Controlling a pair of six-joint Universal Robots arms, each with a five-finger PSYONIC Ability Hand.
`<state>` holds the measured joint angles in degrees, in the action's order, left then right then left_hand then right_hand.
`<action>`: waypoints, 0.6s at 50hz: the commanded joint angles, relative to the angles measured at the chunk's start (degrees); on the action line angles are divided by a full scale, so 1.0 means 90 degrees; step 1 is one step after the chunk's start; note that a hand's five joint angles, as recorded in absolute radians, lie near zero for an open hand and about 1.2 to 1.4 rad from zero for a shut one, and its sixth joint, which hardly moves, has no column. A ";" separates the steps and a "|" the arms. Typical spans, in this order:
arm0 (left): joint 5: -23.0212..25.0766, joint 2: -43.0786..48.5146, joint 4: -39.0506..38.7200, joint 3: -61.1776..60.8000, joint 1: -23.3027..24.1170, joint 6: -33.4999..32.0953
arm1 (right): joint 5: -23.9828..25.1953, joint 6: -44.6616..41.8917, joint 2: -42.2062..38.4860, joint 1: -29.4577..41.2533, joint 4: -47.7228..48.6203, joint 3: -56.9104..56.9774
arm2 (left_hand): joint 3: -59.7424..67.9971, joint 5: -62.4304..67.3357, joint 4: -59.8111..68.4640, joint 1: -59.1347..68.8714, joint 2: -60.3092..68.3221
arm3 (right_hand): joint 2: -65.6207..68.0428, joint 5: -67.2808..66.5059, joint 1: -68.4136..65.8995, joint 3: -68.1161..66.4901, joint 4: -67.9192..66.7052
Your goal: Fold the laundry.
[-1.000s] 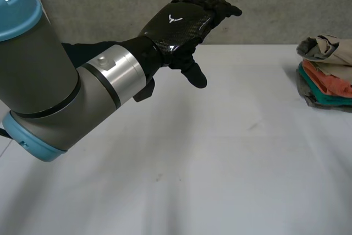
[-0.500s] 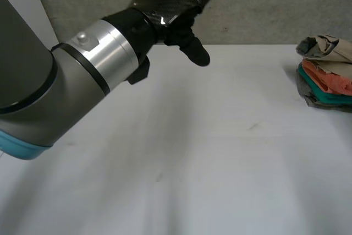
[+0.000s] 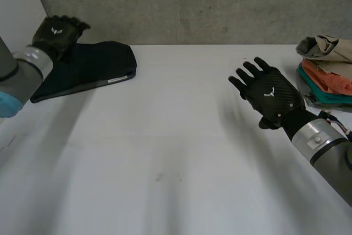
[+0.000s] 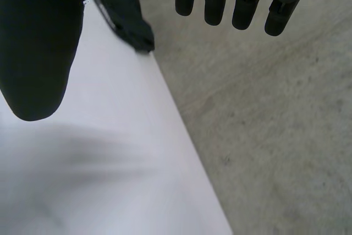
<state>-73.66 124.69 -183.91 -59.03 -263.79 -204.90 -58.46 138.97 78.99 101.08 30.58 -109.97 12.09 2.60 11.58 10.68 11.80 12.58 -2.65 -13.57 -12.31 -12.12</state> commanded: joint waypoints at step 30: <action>0.0518 0.4231 -0.1109 0.3072 -0.1022 -0.0905 | -0.0272 -0.0070 -0.0623 -0.0127 -0.0117 -0.0144 | 0.0931 0.0875 0.0989 0.1089 0.0964 | -0.0286 0.0294 0.0397 0.0257 0.0236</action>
<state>-69.18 160.58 -193.90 -33.31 -272.57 -210.35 -60.91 138.34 73.40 99.98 29.52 -111.31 16.63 7.11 17.06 16.58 16.71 12.58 -2.64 -13.57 -12.31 -12.13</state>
